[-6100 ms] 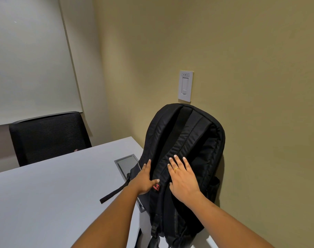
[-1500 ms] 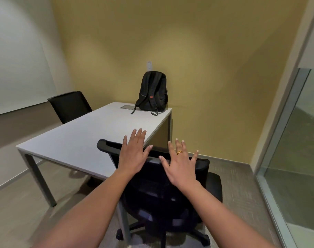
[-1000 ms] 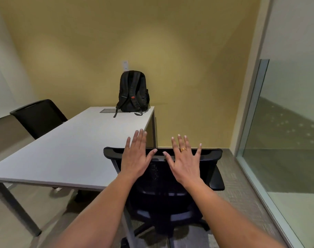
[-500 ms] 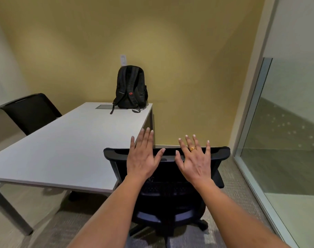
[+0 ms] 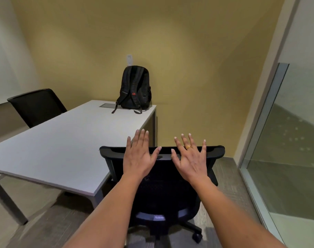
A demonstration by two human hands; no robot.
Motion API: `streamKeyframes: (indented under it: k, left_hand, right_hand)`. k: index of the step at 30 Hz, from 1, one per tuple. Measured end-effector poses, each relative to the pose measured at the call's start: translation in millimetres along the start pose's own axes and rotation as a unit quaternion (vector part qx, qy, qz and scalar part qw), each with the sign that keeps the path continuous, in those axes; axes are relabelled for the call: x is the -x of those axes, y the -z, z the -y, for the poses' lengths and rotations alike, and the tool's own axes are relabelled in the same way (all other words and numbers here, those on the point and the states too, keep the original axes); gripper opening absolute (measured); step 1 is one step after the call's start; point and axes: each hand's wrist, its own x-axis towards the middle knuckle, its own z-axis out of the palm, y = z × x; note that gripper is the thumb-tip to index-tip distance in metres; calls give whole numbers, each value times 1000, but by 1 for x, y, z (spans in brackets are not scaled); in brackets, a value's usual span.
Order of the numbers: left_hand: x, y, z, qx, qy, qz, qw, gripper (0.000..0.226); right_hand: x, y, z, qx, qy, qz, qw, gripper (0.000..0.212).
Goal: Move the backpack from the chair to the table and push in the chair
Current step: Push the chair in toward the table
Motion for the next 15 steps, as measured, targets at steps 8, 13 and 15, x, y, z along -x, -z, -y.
streamKeyframes:
  k: [8,13,15]
  left_hand:
    - [-42,-26,-58,-19,56,28,998,86]
    - [-70,-43,-92,-23,76,17,997,87]
    - [-82,-51,-106,-22,86,14,996,88]
  right_hand:
    - [-44,-16,-73,-32,45,33,998,64]
    - [-76,-29,-114,-50,67,41,996,58]
    - [-89,-35,-132,-54,79,42,995,56]
